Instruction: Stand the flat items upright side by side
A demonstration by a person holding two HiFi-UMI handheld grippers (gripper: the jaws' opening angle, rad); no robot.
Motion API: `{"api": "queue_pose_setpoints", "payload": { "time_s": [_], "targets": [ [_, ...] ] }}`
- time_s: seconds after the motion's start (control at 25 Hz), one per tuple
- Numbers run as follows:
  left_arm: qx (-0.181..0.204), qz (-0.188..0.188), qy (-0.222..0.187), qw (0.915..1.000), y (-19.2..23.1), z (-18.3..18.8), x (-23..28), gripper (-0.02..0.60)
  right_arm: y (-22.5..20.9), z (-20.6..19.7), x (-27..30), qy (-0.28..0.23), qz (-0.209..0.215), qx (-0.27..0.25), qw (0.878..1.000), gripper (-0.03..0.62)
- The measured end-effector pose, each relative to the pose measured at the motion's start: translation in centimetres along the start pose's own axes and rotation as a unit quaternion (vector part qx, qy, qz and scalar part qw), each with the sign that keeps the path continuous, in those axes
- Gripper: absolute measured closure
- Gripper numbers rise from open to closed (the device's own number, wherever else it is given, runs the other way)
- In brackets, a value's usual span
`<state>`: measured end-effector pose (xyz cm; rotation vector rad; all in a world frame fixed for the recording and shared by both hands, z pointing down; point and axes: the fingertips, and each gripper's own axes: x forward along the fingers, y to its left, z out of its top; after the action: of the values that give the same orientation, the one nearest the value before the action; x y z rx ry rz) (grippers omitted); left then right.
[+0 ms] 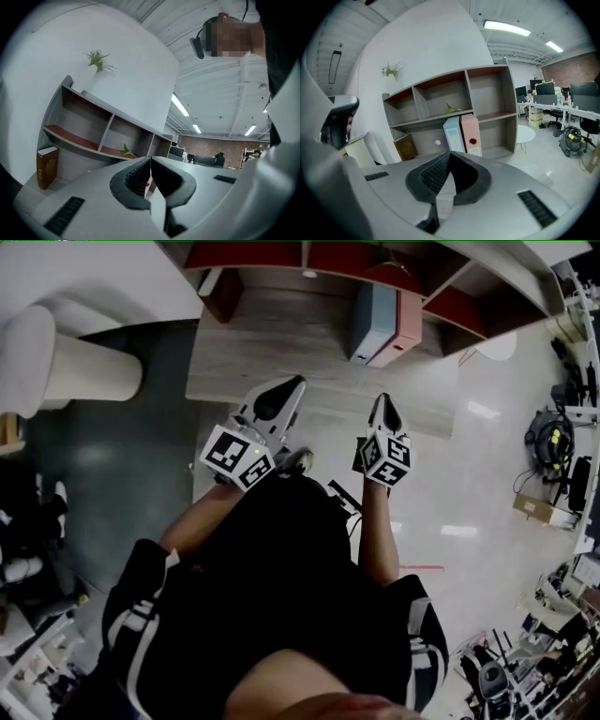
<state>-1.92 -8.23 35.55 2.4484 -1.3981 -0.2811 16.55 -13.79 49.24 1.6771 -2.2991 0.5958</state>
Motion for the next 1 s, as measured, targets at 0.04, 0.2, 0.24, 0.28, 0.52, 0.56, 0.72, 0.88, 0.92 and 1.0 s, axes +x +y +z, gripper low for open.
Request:
{"api": "queue_pose_setpoints", "payload": {
  "time_s": [0.04,0.2,0.24,0.28,0.52,0.56,0.72,0.88,0.92,1.0],
  "targets": [
    [0.001,-0.002,0.000,1.0000,0.0,0.1,-0.2,0.555,0.5,0.8,-0.9,-0.010,0.002,-0.002,1.000,0.568],
    [-0.002,-0.007,-0.001,1.0000,0.3,0.3,-0.9,0.555,3.3,3.6,-4.0,-0.044,0.009,-0.016,0.999,0.568],
    [-0.001,-0.010,0.000,1.0000,0.4,0.5,-1.0,0.555,4.2,4.2,-4.6,-0.050,0.011,-0.020,0.998,0.568],
    [0.000,-0.012,0.000,0.9999,0.6,0.7,-1.2,0.555,5.1,4.8,-5.2,-0.056,0.013,-0.024,0.998,0.568],
    [0.017,-0.018,0.000,0.9997,1.3,2.0,-2.9,0.555,9.1,6.9,-8.8,-0.089,0.012,-0.027,0.996,0.568],
    [0.019,-0.017,0.001,0.9997,1.5,2.0,-3.1,0.555,9.5,7.0,-9.0,-0.093,0.011,-0.025,0.995,0.568],
    [0.019,-0.019,0.007,0.9996,2.7,1.5,-3.6,0.555,10.2,6.8,-8.8,-0.100,-0.001,-0.024,0.995,0.568],
    [0.020,-0.024,0.009,0.9995,2.9,1.6,-3.9,0.555,10.5,6.4,-8.7,-0.094,-0.008,-0.021,0.995,0.568],
    [0.022,-0.025,0.008,0.9994,3.0,1.7,-3.9,0.555,10.5,6.4,-8.7,-0.094,-0.007,-0.020,0.995,0.569],
    [0.024,-0.027,0.006,0.9993,3.2,1.8,-3.9,0.555,10.6,6.3,-8.6,-0.096,-0.007,-0.017,0.995,0.569]
  ]
}}
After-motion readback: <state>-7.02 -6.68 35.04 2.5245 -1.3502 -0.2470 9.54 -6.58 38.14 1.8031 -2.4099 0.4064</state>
